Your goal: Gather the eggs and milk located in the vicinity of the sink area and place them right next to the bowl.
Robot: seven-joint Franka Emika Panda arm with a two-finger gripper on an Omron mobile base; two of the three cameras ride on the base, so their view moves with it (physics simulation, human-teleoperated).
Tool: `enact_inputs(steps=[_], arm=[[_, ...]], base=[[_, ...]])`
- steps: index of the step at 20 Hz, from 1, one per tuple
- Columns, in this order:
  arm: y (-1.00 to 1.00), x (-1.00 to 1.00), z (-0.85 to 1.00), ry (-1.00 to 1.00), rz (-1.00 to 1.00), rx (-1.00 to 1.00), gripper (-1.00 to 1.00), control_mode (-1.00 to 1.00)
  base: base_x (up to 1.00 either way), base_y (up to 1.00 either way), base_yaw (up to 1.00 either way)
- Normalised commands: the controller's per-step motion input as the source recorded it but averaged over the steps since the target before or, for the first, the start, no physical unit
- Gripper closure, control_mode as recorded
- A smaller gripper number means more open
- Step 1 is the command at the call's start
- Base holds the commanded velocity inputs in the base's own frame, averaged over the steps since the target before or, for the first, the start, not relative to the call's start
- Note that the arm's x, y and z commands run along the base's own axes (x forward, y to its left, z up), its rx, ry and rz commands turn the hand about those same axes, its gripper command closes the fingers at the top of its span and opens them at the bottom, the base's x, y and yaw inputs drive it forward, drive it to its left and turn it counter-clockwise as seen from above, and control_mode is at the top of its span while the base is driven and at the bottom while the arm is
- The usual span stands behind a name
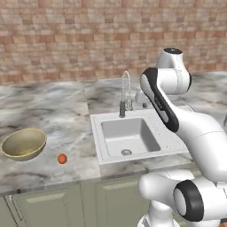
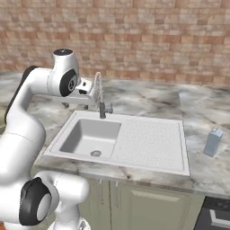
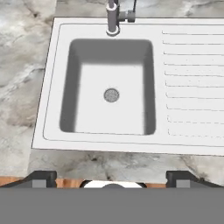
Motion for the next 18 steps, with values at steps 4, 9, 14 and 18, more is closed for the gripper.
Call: enact_inputs(steps=[4, 9, 14, 18], arm=[[0.0, 0.0, 0.0, 0.0, 0.0, 0.0, -1.0, 1.0], [0.0, 0.0, 0.0, 0.0, 0.0, 0.0, -1.0, 1.0], [0.0, 0.0, 0.0, 0.0, 0.0, 0.0, -1.0, 1.0], [0.0, 0.0, 0.0, 0.0, 0.0, 0.0, -1.0, 1.0]], base=[[-0.15, -0.69, 0.0], [-0.2, -0.7, 0.0], [-0.25, -0.68, 0.0], [-0.18, -0.64, 0.0]])
